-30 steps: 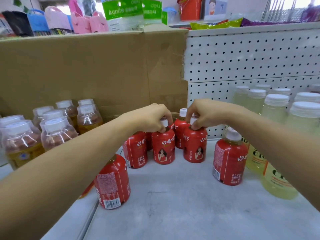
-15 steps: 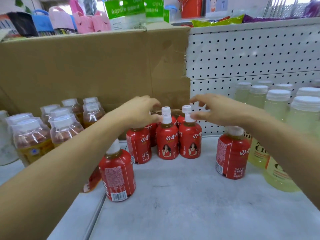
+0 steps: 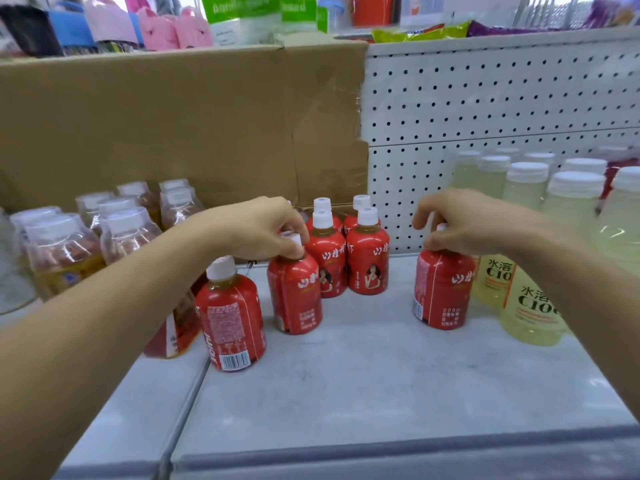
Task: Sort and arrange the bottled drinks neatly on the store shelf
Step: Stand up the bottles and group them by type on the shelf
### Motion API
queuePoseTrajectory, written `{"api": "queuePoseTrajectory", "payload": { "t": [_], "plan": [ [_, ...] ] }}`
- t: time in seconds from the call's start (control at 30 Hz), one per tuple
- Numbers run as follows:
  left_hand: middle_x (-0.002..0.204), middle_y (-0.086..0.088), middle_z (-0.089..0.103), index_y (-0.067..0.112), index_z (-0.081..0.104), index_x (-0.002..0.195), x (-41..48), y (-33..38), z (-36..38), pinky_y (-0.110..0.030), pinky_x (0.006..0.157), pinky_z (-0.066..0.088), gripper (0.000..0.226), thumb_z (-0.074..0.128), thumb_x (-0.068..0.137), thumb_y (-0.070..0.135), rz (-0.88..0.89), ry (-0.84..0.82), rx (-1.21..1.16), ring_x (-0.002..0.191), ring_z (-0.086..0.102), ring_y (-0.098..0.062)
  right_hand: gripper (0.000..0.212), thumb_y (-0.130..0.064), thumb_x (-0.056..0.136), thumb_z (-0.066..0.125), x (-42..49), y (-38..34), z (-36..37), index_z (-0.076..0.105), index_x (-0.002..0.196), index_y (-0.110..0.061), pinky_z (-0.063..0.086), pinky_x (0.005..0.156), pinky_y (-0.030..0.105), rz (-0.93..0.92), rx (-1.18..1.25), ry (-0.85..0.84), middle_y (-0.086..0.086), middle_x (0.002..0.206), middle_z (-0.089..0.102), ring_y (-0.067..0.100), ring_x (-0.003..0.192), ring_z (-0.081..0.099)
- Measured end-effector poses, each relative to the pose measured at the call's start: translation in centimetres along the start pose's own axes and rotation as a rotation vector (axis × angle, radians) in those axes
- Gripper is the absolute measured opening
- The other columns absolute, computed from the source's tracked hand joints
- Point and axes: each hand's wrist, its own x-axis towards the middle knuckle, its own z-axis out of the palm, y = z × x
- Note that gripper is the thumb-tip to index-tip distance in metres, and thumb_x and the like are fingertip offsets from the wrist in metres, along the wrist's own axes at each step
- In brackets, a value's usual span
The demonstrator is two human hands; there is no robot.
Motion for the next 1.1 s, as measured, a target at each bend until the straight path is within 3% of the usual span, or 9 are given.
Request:
{"api": "queuePoseTrajectory", "payload": {
  "t": [0.13, 0.3, 0.37, 0.43, 0.5, 0.57, 0.73, 0.97, 1.1],
  "plan": [
    [0.078, 0.003, 0.062, 0.017, 0.064, 0.094, 0.6, 2.4, 1.5, -0.033, 0.065, 0.053, 0.034, 0.066, 0.088, 0.051, -0.035, 0.099, 0.011, 0.066, 0.058, -0.010, 0.025, -0.024, 0.085, 0.074, -0.2, -1.2, 0.1, 0.064, 0.108, -0.020, 0.041, 0.064, 0.030, -0.045, -0.049, 0.036, -0.009, 0.090, 0.051, 0.019, 0.088, 0.054],
    [0.087, -0.001, 0.059, 0.016, 0.060, 0.092, 1.2, 4.0, 3.4, -0.031, 0.058, 0.041, 0.059, 0.052, 0.084, 0.074, -0.132, 0.259, 0.219, 0.069, 0.050, -0.015, 0.030, -0.048, 0.081, 0.074, -0.8, -2.1, 1.1, 0.072, 0.098, -0.024, 0.043, 0.059, 0.024, -0.132, 0.066, 0.122, -0.012, 0.082, 0.057, 0.002, 0.074, 0.054],
    [0.092, 0.005, 0.057, 0.023, 0.061, 0.102, 0.5, 3.6, 2.9, -0.031, 0.063, 0.043, 0.046, 0.055, 0.087, 0.066, -0.064, 0.147, 0.075, 0.076, 0.052, -0.010, 0.025, -0.051, 0.082, 0.071, -1.6, -1.4, 1.0, 0.071, 0.100, -0.034, 0.045, 0.061, 0.024, -0.151, 0.140, 0.028, -0.017, 0.086, 0.061, -0.004, 0.077, 0.056],
    [0.103, 0.009, 0.058, 0.030, 0.063, 0.115, -0.4, 3.2, 2.2, -0.031, 0.074, 0.052, 0.030, 0.064, 0.090, 0.048, 0.032, 0.027, -0.082, 0.088, 0.058, -0.010, 0.020, -0.039, 0.084, 0.071, -2.2, -0.8, 0.7, 0.068, 0.103, -0.041, 0.048, 0.061, 0.024, -0.193, 0.176, -0.047, -0.016, 0.089, 0.064, -0.002, 0.077, 0.060],
    [0.098, 0.009, 0.060, 0.028, 0.065, 0.114, -0.6, 3.0, 1.8, -0.028, 0.068, 0.052, 0.024, 0.066, 0.092, 0.035, 0.077, 0.017, -0.097, 0.081, 0.060, -0.007, 0.018, -0.030, 0.086, 0.071, -2.2, -0.8, 0.6, 0.069, 0.103, -0.037, 0.045, 0.059, 0.022, -0.219, 0.144, -0.021, -0.016, 0.087, 0.063, 0.000, 0.075, 0.059],
    [0.088, 0.006, 0.061, 0.018, 0.066, 0.106, -0.3, 3.1, 2.0, -0.024, 0.057, 0.043, 0.026, 0.065, 0.092, 0.040, 0.067, 0.064, -0.010, 0.068, 0.055, -0.005, 0.016, -0.037, 0.084, 0.073, -1.7, -1.6, 1.0, 0.070, 0.096, -0.027, 0.042, 0.059, 0.024, -0.239, 0.093, 0.043, -0.014, 0.082, 0.061, 0.002, 0.074, 0.056],
    [0.080, 0.001, 0.059, 0.009, 0.063, 0.093, 0.4, 3.7, 3.4, -0.023, 0.051, 0.029, 0.047, 0.061, 0.090, 0.056, -0.011, 0.208, 0.074, 0.064, 0.047, -0.005, 0.036, -0.049, 0.084, 0.069, -1.3, -3.4, 2.5, 0.063, 0.083, -0.014, 0.038, 0.056, 0.029, -0.247, 0.035, 0.142, -0.001, 0.079, 0.061, 0.019, 0.073, 0.055],
    [0.081, 0.002, 0.056, 0.011, 0.061, 0.096, 0.7, 3.4, 4.1, -0.026, 0.053, 0.033, 0.049, 0.059, 0.089, 0.059, -0.042, 0.263, 0.043, 0.067, 0.044, -0.005, 0.035, -0.049, 0.086, 0.068, -0.9, -3.6, 3.0, 0.059, 0.082, -0.015, 0.038, 0.059, 0.029, -0.245, 0.055, 0.169, -0.005, 0.076, 0.057, 0.016, 0.072, 0.051],
    [0.074, 0.005, 0.050, 0.008, 0.061, 0.094, 0.6, 3.7, 4.1, -0.026, 0.053, 0.031, 0.051, 0.060, 0.089, 0.058, -0.058, 0.299, 0.035, 0.064, 0.042, -0.006, 0.032, -0.049, 0.087, 0.065, -0.1, -3.8, 3.8, 0.060, 0.091, -0.018, 0.047, 0.072, 0.036, -0.232, 0.074, 0.194, -0.001, 0.088, 0.062, 0.020, 0.083, 0.056]
  ]
}}
